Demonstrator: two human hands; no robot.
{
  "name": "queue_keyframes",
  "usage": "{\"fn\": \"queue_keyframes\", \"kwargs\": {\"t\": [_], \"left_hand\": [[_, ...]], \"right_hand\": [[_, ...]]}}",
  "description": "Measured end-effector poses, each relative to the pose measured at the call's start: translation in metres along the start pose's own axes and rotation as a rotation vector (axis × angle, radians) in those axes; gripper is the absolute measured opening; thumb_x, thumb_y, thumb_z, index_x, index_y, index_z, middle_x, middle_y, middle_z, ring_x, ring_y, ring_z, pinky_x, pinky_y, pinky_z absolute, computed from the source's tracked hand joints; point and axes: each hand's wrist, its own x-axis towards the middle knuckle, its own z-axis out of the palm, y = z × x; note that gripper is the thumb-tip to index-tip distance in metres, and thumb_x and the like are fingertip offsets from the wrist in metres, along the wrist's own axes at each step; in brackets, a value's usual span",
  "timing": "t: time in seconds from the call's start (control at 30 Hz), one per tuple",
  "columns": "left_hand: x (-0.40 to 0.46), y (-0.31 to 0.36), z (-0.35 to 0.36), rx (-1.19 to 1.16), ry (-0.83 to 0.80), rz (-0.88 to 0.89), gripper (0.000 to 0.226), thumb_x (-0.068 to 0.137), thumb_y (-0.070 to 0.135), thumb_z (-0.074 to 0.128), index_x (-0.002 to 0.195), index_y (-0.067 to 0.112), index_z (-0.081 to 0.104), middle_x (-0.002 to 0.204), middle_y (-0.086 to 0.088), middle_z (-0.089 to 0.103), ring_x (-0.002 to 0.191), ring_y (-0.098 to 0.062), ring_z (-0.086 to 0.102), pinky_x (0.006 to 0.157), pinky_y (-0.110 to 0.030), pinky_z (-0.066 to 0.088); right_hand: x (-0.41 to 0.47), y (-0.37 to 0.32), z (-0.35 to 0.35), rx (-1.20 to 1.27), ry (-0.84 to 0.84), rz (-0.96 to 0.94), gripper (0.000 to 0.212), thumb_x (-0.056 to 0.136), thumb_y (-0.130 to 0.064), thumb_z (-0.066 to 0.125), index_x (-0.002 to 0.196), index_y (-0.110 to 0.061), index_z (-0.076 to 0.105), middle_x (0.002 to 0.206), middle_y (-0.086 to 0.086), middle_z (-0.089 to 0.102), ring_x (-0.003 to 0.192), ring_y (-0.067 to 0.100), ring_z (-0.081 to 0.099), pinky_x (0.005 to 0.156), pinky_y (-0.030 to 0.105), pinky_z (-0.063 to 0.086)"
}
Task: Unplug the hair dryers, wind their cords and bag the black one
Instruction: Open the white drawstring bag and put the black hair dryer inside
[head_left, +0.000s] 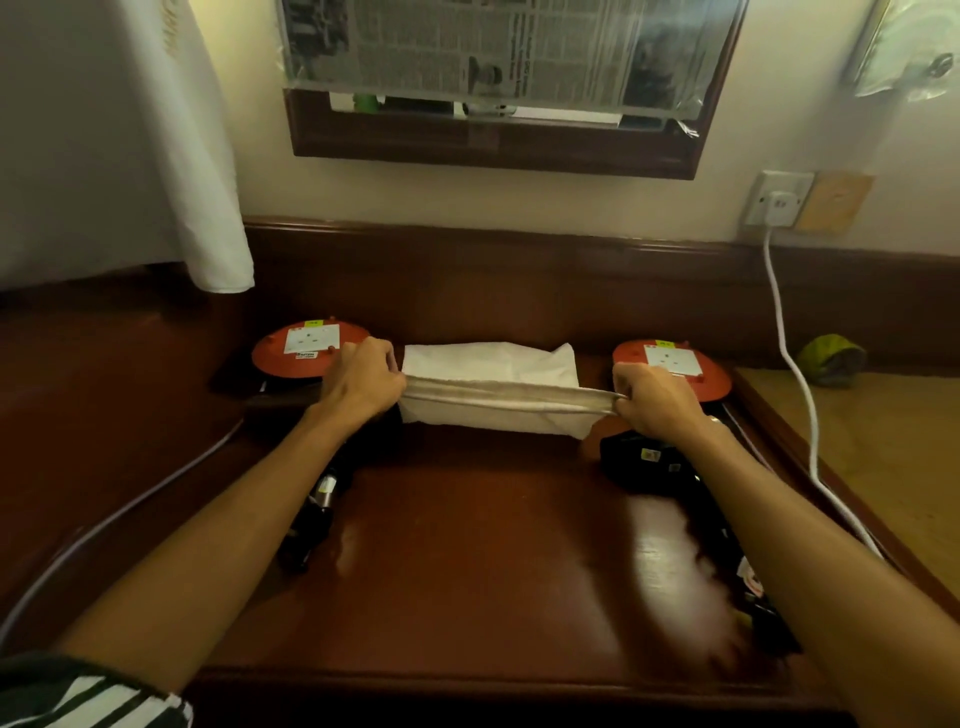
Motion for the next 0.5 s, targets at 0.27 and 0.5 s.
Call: {"fn": "queue_keyframes", "kwargs": {"t": [0.27, 0.5], "left_hand": [[-0.035, 0.025, 0.001, 0.592, -0.579, 0.298, 0.055, 0.081, 0.045, 0.079, 0.131, 0.027, 0.062, 0.133, -0.004, 0.052, 0.132, -0.029, 0.038, 0.113, -0.046, 0.030], [-0.068, 0.085, 0.067, 0.139, -0.558, 0.517, 0.051, 0.091, 0.049, 0.073, 0.134, 0.028, 0.060, 0.137, -0.003, 0.058, 0.123, -0.023, 0.055, 0.090, -0.031, 0.042]], "right_hand": [[-0.036, 0.015, 0.005, 0.448, -0.091, -0.017, 0.030, 0.078, -0.039, 0.084, 0.092, -0.015, 0.071, 0.086, -0.003, 0.072, 0.080, 0.011, 0.069, 0.069, 0.028, 0.058], [-0.089, 0.045, 0.020, 0.204, 0.069, 0.124, 0.023, 0.086, -0.023, 0.078, 0.104, -0.014, 0.067, 0.113, 0.007, 0.054, 0.116, 0.028, 0.049, 0.094, 0.040, 0.046]]}}
